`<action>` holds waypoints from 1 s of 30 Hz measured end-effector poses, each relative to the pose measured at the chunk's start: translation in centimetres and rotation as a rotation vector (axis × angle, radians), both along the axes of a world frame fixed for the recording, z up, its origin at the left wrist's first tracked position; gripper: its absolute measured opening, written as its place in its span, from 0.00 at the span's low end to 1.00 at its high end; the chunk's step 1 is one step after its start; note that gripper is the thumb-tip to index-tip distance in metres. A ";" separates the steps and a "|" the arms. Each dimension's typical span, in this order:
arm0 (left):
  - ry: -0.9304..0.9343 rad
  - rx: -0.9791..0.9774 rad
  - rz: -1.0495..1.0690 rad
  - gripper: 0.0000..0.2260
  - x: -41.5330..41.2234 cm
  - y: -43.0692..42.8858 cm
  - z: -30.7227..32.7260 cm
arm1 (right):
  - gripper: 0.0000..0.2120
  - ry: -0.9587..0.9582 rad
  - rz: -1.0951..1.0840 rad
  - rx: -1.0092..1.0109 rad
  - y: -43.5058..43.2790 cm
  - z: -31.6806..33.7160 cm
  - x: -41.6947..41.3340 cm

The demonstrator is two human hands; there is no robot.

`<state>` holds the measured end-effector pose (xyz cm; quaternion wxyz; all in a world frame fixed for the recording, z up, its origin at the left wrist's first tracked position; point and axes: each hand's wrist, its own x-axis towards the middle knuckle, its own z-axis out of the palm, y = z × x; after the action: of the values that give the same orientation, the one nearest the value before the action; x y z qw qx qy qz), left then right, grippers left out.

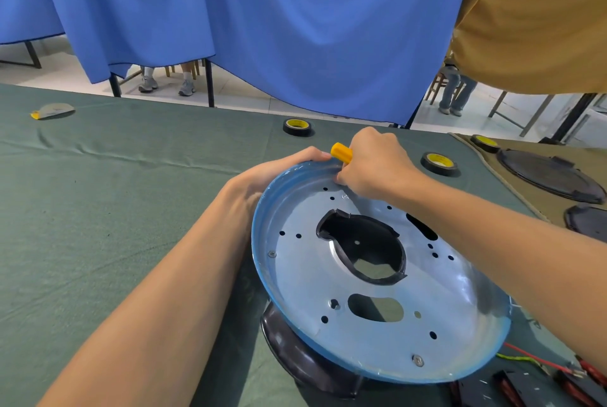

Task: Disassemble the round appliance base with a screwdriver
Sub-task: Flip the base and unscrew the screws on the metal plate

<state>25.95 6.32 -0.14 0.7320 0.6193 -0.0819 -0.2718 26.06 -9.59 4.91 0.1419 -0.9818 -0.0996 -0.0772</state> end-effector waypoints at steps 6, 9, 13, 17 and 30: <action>0.019 -0.013 -0.031 0.17 0.0 0.1 0.2 | 0.14 0.016 0.141 -0.176 -0.2 0.1 -1.3; -0.094 0.037 -0.023 0.12 0.1 -0.1 0.2 | 0.17 -0.036 0.200 -0.278 -0.2 -0.2 -2.0; -0.152 0.074 -0.040 0.13 0.2 -0.2 0.4 | 0.17 -0.079 0.251 -0.310 -0.6 -0.5 -2.0; -0.119 0.039 -0.052 0.14 0.2 0.0 0.3 | 0.13 -0.142 0.349 -0.417 -1.1 -0.8 -1.7; -0.038 -0.010 -0.019 0.12 0.1 0.0 0.0 | 0.07 -0.144 0.261 -0.175 -1.5 -0.9 -0.1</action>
<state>26.02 6.31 -0.13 0.7307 0.6200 -0.1031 -0.2665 25.92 -11.11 4.00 0.0570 -0.9611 -0.2426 -0.1192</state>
